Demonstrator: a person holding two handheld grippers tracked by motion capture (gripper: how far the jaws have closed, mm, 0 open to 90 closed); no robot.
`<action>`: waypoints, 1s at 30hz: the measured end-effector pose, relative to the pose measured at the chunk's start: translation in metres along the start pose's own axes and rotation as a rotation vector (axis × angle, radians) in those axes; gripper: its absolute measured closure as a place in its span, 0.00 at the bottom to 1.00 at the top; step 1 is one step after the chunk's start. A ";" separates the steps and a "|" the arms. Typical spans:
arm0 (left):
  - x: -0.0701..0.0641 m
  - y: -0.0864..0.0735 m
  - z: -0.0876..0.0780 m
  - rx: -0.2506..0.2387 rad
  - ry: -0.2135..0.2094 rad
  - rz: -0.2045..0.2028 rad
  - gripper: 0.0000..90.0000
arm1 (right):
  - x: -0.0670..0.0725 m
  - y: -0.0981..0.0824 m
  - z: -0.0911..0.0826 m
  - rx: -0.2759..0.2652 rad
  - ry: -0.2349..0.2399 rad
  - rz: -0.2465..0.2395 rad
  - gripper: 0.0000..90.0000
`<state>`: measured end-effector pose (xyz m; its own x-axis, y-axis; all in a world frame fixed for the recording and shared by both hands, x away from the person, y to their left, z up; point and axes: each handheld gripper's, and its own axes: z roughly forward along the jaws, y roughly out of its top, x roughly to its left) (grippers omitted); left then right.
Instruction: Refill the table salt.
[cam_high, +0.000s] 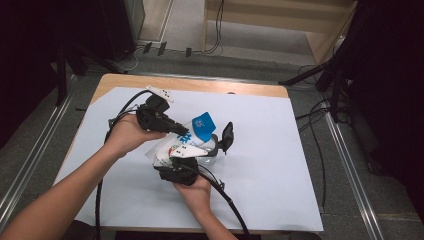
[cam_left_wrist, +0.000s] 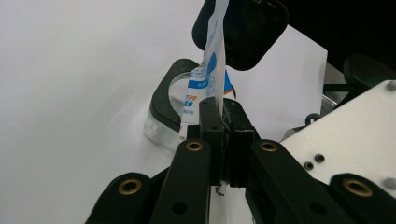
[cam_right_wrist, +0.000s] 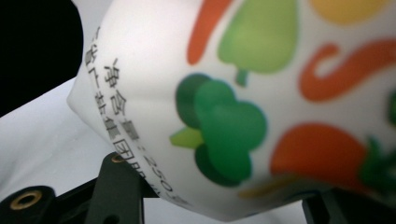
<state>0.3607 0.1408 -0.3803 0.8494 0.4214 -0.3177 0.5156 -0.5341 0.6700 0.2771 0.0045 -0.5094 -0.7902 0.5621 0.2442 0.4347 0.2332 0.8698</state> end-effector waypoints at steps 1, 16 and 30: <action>0.000 0.000 0.001 -0.008 -0.006 -0.001 1.00 | 0.000 0.001 0.000 -0.004 0.002 0.003 0.55; 0.002 0.004 0.007 -0.002 -0.018 -0.013 1.00 | -0.002 0.004 -0.001 0.000 0.021 0.042 0.54; 0.000 0.008 0.011 0.003 -0.017 -0.017 1.00 | -0.004 0.004 0.000 -0.013 0.044 0.090 0.54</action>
<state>0.3665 0.1284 -0.3821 0.8423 0.4177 -0.3408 0.5304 -0.5295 0.6620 0.2823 0.0028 -0.5064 -0.7665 0.5447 0.3404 0.4997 0.1727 0.8488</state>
